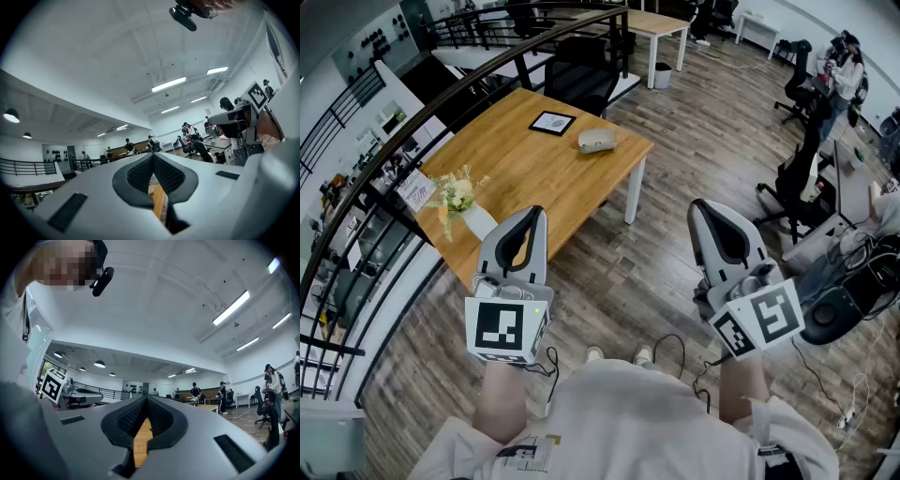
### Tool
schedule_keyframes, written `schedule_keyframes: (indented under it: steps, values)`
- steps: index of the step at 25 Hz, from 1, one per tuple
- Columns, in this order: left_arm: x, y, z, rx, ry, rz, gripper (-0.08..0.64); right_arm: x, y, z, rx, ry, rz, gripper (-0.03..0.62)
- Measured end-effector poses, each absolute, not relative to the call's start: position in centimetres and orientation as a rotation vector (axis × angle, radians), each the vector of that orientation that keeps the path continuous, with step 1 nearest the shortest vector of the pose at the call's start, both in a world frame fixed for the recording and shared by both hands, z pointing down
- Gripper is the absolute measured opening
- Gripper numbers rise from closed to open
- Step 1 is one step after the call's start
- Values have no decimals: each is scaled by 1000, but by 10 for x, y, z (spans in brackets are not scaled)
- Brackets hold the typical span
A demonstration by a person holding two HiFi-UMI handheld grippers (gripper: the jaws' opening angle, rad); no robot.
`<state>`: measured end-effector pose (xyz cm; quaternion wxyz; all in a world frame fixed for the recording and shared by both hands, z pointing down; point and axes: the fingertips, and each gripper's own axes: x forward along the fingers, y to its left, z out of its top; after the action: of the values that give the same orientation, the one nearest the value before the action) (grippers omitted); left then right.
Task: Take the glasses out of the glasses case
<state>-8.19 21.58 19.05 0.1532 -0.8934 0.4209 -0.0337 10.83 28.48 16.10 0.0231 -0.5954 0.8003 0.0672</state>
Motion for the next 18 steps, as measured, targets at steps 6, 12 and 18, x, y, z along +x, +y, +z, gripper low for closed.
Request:
schedule_keyframes:
  steps: [6,12,18]
  values:
    - [-89,217,188,-2569,1236,-82,17,121,289,162,-1845,2438,155,25]
    - [-82,219,191,-2580,1227,-87,17,128,290,165,-1840,2433,136,25]
    - [-73,217,199,-2569,1239,-106,17,145,291,165,-1844,2386,163,26]
